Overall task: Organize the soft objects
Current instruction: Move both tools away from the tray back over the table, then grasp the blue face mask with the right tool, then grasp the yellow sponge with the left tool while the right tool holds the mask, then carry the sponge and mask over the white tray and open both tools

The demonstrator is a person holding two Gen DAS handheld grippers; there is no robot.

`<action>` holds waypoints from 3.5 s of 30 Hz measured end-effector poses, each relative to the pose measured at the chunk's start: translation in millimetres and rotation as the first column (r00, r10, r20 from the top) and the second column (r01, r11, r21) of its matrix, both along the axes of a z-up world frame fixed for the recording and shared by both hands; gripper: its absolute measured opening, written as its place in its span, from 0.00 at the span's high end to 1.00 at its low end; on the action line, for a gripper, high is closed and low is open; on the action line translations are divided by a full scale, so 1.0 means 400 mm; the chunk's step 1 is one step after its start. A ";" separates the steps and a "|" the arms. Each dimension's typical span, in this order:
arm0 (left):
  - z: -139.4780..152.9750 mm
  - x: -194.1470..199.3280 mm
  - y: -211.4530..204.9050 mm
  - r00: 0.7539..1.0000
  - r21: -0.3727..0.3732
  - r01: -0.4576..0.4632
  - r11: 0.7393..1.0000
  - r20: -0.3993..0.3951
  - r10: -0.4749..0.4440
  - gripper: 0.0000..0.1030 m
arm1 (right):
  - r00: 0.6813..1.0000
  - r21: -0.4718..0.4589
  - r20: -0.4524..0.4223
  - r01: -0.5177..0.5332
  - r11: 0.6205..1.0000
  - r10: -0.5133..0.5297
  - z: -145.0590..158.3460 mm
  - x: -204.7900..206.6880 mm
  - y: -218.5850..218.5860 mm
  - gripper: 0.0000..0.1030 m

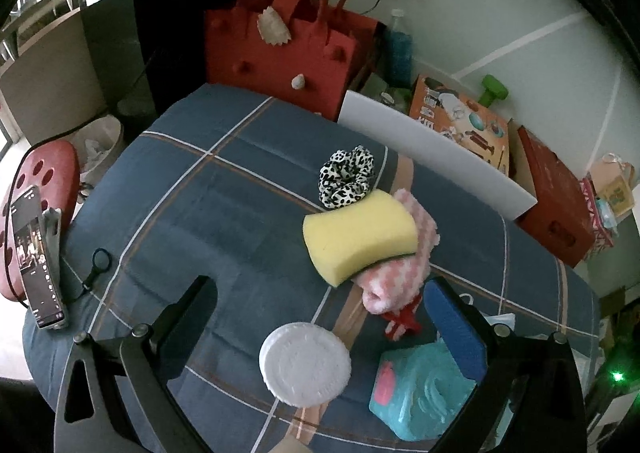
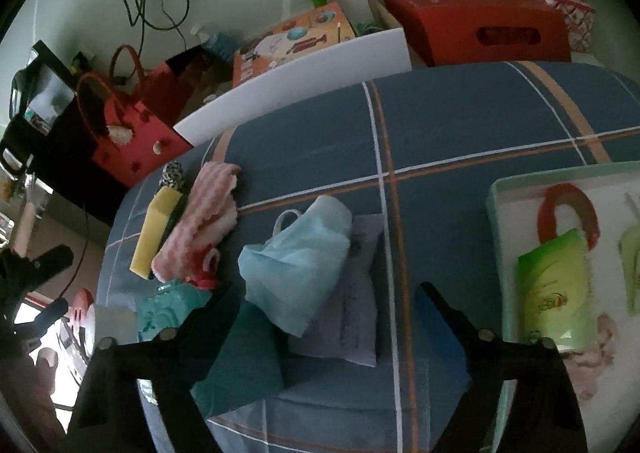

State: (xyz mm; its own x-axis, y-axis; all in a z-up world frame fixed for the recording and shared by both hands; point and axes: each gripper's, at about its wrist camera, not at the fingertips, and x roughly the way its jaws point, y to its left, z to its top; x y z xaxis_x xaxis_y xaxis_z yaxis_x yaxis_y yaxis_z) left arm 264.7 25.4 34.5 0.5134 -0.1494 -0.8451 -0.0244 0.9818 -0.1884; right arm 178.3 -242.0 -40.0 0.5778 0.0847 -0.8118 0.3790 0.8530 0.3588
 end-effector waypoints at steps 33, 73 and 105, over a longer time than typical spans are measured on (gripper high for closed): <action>-0.051 0.146 -0.065 0.975 0.096 0.184 0.978 -0.145 -0.169 0.00 | 0.973 -0.155 0.229 0.057 0.986 -0.020 0.188 -0.056 -0.019 0.89; -0.092 0.192 -0.088 0.923 0.038 0.333 0.942 -0.217 -0.317 0.90 | 0.976 -0.093 0.208 0.082 0.992 -0.061 0.160 -0.069 -0.067 0.89; 0.128 -0.214 -0.451 0.830 -0.093 0.548 0.831 0.182 -0.527 0.91 | 0.880 -0.107 0.287 0.421 0.901 -0.377 0.281 -0.340 -0.328 0.89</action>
State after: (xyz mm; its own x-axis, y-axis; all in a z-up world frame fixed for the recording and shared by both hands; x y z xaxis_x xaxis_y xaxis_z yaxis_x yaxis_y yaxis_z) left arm 179.2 -155.1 85.7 0.4310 -0.5443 -0.7197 0.5372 0.7956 -0.2801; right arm 42.2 -373.4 72.2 0.7215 -0.3164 -0.6159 0.6145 0.7025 0.3590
